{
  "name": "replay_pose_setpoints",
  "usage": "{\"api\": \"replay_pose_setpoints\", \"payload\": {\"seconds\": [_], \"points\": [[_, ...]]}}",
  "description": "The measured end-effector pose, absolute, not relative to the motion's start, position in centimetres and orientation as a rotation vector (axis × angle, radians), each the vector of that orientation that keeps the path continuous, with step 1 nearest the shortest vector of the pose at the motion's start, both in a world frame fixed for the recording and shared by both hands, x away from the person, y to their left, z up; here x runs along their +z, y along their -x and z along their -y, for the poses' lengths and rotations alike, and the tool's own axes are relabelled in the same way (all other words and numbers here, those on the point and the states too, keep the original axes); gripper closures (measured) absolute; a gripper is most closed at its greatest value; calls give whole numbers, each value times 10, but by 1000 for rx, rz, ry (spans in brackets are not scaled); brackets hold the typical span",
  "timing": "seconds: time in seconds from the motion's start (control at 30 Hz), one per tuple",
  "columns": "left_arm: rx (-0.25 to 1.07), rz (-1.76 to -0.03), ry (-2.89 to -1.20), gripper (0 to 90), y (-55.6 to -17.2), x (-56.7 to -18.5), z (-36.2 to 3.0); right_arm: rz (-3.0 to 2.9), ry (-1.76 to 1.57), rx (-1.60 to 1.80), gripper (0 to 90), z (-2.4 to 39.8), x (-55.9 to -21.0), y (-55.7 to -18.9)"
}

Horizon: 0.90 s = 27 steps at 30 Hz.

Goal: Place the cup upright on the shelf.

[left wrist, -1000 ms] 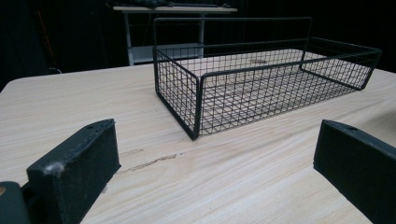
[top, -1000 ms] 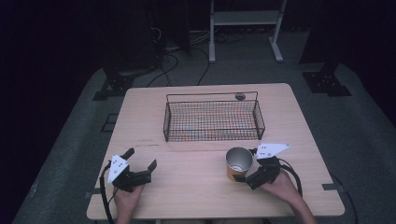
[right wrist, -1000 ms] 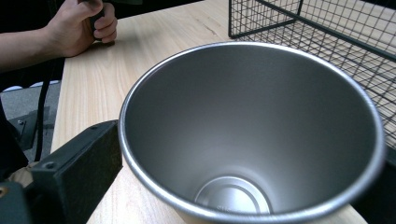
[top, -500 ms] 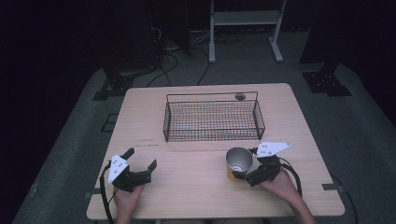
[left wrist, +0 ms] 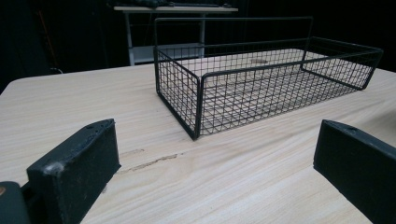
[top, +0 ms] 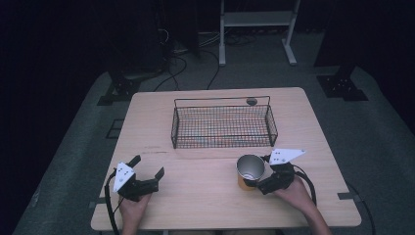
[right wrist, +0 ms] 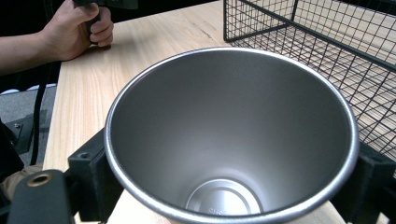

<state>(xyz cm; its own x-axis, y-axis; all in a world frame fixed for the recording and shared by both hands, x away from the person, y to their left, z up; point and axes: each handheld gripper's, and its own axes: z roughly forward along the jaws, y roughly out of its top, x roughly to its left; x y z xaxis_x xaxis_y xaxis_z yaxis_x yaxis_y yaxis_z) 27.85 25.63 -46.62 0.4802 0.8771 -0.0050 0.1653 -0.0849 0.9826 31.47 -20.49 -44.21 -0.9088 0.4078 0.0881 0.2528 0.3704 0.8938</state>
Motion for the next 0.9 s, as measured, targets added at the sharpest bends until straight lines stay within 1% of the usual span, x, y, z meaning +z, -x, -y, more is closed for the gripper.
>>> {"api": "replay_pose_setpoints", "payload": {"seconds": [0.4, 0.9], "points": [[770, -932, -1566, 0, -278, -466, -256, -2467, -616, 1583, 125, 206, -437, -317], [769, -931, -1569, 0, -279, -466, -256, -2472, -614, 1627, 126, 204, -415, -321]]}}
